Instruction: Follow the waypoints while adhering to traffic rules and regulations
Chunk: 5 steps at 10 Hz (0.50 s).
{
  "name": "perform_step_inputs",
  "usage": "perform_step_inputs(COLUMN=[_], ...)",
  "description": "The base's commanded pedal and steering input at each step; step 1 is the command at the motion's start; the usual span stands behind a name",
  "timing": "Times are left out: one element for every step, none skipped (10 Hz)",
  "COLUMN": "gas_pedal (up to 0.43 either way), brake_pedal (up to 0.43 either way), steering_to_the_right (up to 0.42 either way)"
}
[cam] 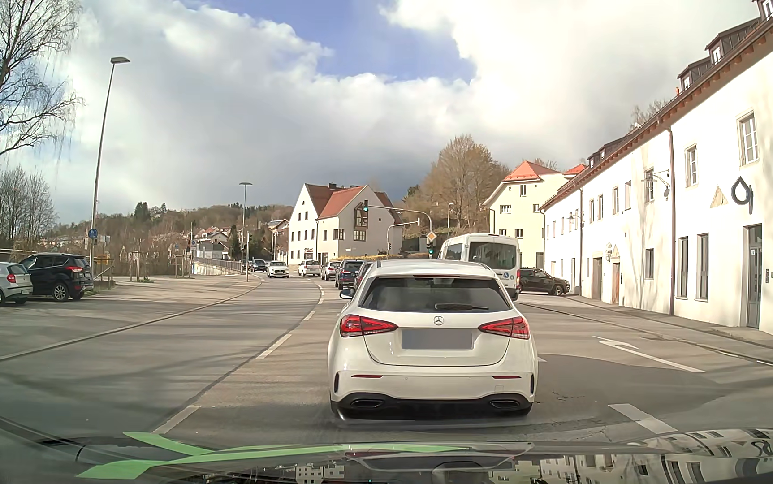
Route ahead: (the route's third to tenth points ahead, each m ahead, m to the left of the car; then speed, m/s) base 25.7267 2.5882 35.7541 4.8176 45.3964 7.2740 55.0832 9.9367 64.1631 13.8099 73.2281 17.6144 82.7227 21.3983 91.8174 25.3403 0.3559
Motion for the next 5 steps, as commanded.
perform_step_inputs(gas_pedal=[0.0, 0.0, 0.0, 0.0, 0.0], brake_pedal=[0.0, 0.0, 0.0, 0.0, 0.0], steering_to_the_right=[-0.033, -0.033, -0.033, -0.032, -0.033])
